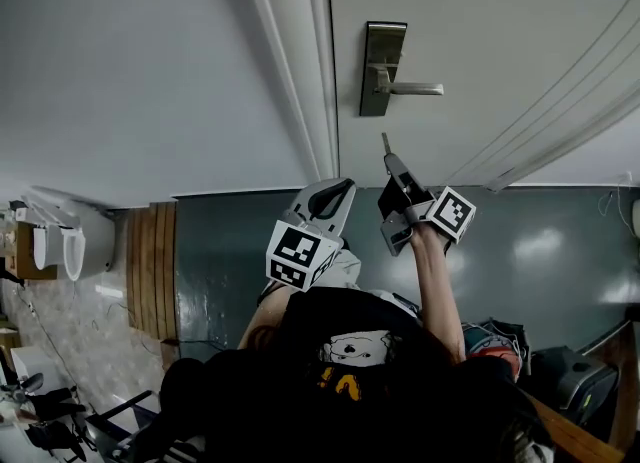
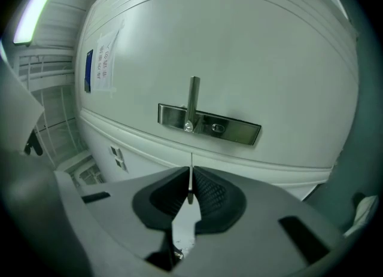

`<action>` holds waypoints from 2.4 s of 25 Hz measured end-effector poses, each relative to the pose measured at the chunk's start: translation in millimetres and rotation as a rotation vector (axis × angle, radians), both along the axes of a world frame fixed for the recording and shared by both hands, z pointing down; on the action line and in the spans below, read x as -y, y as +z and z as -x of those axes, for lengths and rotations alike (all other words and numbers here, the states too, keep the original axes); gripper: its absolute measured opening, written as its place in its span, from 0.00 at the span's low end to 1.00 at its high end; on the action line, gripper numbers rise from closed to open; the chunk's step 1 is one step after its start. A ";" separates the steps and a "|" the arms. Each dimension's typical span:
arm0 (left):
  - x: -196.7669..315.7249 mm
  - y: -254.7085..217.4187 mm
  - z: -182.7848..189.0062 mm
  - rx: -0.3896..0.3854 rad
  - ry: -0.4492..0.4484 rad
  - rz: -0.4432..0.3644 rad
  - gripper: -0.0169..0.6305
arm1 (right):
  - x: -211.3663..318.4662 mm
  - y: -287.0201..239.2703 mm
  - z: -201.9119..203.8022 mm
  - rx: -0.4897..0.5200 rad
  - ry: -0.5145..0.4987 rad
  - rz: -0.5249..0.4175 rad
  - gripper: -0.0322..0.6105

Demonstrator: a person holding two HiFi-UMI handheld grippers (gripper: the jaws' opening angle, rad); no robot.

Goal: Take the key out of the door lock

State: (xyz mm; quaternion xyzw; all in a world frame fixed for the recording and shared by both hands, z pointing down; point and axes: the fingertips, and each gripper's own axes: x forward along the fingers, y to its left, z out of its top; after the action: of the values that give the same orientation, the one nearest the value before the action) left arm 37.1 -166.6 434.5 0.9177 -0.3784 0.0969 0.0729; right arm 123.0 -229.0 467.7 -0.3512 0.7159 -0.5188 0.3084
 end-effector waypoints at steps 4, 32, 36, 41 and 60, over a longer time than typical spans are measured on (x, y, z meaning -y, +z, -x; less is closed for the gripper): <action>-9.6 8.1 5.5 0.002 -0.015 0.017 0.05 | -15.0 -0.7 4.4 -0.006 -0.019 -0.009 0.08; -99.0 34.3 45.8 0.086 -0.074 0.074 0.05 | -113.1 16.1 54.0 0.002 -0.129 -0.019 0.09; -99.8 35.0 56.5 0.084 -0.107 0.081 0.05 | -113.8 17.1 67.6 -0.016 -0.165 -0.020 0.08; -104.6 42.4 67.6 0.089 -0.128 0.104 0.05 | -116.1 19.7 83.4 -0.033 -0.198 -0.018 0.08; -156.2 30.8 129.2 0.029 -0.189 0.080 0.05 | -181.6 10.4 129.3 -0.107 -0.232 -0.027 0.08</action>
State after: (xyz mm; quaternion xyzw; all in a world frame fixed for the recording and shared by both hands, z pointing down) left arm -92.1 -10.4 465.3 0.8728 -0.4599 0.1181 0.1129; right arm -6.2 -47.4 478.2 -0.2887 0.7742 -0.5217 0.2123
